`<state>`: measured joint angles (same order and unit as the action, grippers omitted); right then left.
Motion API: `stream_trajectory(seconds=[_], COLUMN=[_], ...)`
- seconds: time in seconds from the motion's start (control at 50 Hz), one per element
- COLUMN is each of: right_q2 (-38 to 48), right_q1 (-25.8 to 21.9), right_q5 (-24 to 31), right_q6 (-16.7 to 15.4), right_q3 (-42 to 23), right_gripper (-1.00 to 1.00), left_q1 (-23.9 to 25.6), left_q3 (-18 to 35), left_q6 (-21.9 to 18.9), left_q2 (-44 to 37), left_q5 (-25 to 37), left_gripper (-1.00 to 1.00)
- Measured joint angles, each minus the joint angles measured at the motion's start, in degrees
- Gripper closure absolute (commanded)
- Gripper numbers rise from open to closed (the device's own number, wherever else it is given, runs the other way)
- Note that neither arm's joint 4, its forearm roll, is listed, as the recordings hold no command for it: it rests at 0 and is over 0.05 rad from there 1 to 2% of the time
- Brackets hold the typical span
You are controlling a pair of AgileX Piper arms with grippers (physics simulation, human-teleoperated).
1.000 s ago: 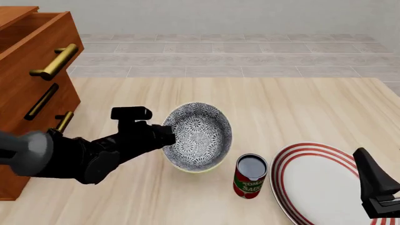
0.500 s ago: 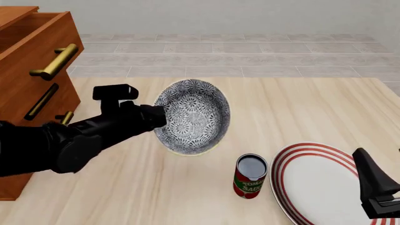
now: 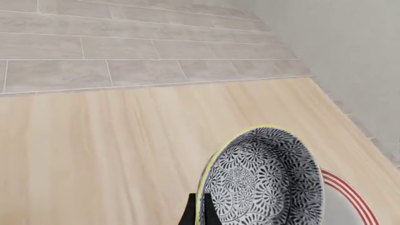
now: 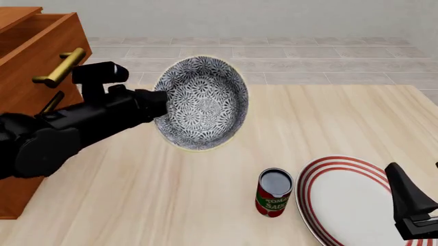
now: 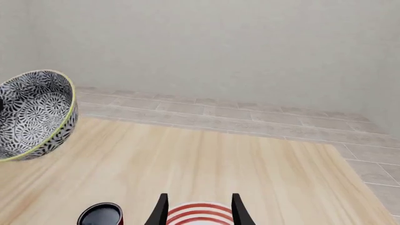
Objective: Put the bowl on top of the cabinet.
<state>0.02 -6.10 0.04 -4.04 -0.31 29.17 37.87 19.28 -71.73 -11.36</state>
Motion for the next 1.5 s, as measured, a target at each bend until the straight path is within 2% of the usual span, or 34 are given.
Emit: stream_trajectory(seconds=[0.78, 1.5], right_q2=[0.02, 0.02], right_q1=[0.02, 0.09], right_q5=[0.12, 0.11], right_q6=[0.05, -0.18], right_q3=[0.05, 0.13], right_gripper=[-1.0, -1.0], left_q1=[-5.63, -12.07], left_q3=[7.86, 13.39], left_q6=[-2.3, -1.62], left_q2=[9.55, 13.32], left_q5=[11.28, 17.9], left_gripper=[1.0, 1.0])
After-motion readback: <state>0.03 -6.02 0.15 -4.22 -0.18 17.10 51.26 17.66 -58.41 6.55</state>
